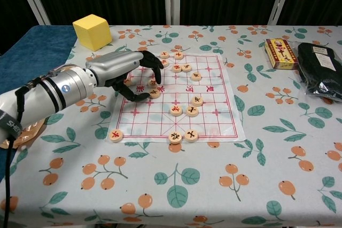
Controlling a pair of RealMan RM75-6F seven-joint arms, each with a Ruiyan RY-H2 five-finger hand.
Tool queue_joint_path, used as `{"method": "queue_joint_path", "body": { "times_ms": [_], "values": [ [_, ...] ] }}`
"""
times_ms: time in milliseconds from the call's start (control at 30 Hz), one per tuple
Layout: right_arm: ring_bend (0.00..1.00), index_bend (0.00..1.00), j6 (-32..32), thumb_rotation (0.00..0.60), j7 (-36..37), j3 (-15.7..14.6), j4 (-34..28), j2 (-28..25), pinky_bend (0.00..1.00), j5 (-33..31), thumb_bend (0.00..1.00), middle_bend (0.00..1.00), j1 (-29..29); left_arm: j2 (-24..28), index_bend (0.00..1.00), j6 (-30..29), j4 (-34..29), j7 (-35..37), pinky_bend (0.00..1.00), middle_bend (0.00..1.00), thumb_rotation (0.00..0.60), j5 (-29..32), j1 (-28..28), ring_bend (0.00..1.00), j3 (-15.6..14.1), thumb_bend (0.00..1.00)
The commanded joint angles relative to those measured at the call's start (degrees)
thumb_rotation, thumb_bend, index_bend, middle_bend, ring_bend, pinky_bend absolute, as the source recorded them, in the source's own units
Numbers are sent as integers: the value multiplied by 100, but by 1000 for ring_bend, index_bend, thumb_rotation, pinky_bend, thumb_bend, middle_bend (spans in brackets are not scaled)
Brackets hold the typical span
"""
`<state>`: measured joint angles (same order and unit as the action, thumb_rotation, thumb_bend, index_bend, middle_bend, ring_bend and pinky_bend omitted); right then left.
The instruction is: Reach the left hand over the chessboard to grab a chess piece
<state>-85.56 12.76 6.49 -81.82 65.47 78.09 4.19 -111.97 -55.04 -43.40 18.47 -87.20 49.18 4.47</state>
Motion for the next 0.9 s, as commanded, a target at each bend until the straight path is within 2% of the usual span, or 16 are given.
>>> {"method": "queue_joint_path", "body": {
  "times_ms": [33,133,200,333,433,533,667,733,900],
  "values": [
    [0,0,-18,600,0,0,-13,-8,0,15,233,0,3,24,337,-30,-27,-16,61,138,600,18,-16,0,15,351],
    [0,0,-79,600,7,-3,-31,-16,0,49,233,0,20,150,319,-286,-244,-59,61,138,600,-4,-95,0,50,350],
    [0,0,-103,600,21,-1,-31,-17,0,54,233,0,31,384,302,-653,-611,-305,62,138,600,-35,-255,0,68,350],
    [0,0,-139,600,68,-10,-8,-19,0,87,233,0,47,1241,243,-1598,-2005,-1265,62,138,600,128,-1027,0,30,342],
    [0,0,-182,600,71,-58,-7,-22,0,183,233,0,60,1880,212,-2218,-2937,-1825,63,137,600,329,-1728,0,-162,312],
    [0,0,-284,600,39,-138,61,42,0,399,231,0,57,2473,173,-2958,-3597,-2311,63,132,600,455,-2577,0,-560,258],
    [0,0,-432,600,96,-193,448,383,0,674,228,0,-4,2842,137,-3659,-3751,-2437,61,120,600,486,-3397,0,-954,198],
    [0,0,-447,600,51,-271,656,524,0,814,221,0,-30,2959,122,-3904,-3674,-2320,60,109,600,519,-3727,0,-1055,187],
    [0,0,-273,600,-266,-404,747,609,0,881,218,0,-84,3128,87,-4279,-3462,-1930,58,105,600,533,-4201,0,-1042,186]
  ]
}}
